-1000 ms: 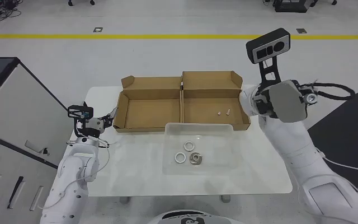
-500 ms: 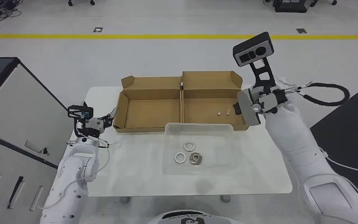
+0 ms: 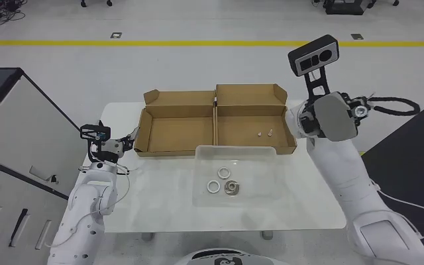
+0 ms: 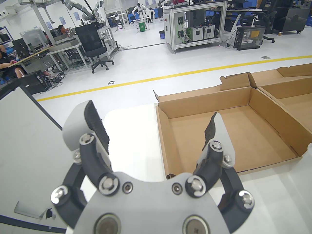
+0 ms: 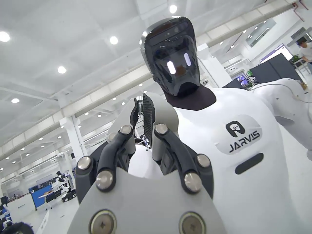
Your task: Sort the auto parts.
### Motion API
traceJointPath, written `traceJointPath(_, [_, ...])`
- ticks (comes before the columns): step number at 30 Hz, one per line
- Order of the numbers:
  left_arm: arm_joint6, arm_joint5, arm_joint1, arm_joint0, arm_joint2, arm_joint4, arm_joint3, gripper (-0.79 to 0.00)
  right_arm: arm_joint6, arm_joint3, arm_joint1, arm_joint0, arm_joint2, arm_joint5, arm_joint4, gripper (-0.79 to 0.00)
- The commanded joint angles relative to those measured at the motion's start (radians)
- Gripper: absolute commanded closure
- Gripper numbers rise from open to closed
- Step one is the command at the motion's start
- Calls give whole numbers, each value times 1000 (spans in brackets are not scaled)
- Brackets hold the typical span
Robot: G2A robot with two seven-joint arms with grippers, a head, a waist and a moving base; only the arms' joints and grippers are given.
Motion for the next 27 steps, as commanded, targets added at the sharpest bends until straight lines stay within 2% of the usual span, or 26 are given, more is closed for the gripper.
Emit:
traceJointPath(1, [0, 0, 0, 0, 0, 0, 0, -785, -8, 3, -3, 1, 7, 2, -24, 0])
traceJointPath(11, [0, 0, 0, 0, 0, 0, 0, -785, -55, 2, -4, -8, 52, 24, -198, 0])
traceJointPath(27, [0, 0, 0, 0, 0, 0, 0, -785, -50, -5, -10, -20, 62, 32, -182, 0])
